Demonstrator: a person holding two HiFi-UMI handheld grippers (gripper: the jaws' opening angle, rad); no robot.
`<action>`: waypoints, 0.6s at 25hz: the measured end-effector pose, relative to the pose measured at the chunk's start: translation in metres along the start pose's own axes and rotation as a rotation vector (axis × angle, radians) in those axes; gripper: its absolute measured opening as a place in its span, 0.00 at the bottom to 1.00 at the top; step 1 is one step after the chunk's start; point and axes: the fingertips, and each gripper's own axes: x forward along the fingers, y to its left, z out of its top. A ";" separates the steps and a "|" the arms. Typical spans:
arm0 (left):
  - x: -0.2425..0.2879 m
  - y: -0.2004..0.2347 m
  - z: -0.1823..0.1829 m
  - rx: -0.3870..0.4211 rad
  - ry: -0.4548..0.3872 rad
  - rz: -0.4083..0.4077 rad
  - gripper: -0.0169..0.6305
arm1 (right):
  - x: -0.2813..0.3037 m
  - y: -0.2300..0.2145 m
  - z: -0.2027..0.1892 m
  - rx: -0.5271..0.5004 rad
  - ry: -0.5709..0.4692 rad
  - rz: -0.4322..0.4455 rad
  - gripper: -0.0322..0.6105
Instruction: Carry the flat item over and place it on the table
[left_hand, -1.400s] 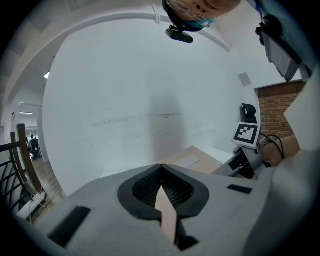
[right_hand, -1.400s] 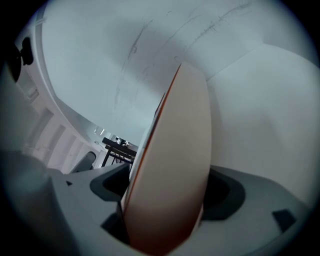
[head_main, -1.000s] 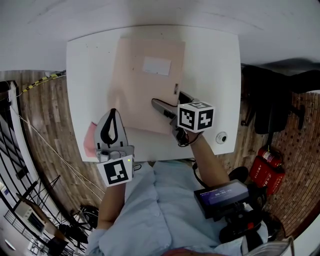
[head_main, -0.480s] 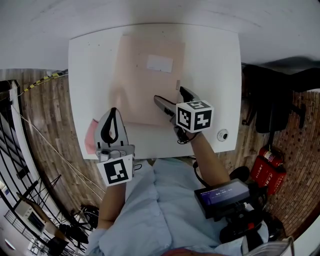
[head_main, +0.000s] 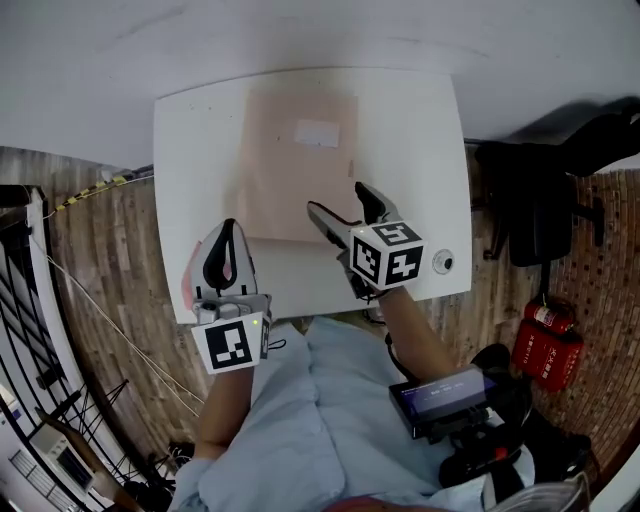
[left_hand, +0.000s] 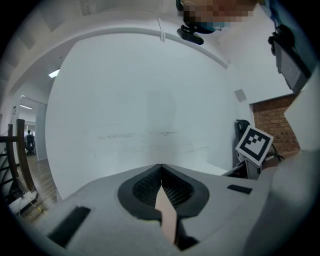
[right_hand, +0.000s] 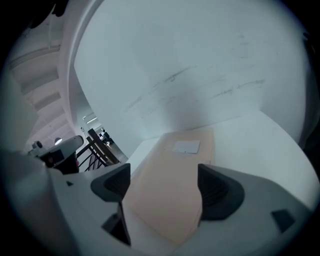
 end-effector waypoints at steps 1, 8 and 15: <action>-0.005 0.000 0.006 -0.009 -0.013 -0.007 0.04 | -0.009 0.008 0.004 -0.010 -0.034 -0.004 0.69; -0.040 0.001 0.053 -0.005 -0.135 -0.056 0.04 | -0.067 0.067 0.024 -0.127 -0.248 -0.074 0.43; -0.083 0.014 0.087 0.042 -0.233 -0.079 0.04 | -0.116 0.117 0.024 -0.268 -0.417 -0.174 0.30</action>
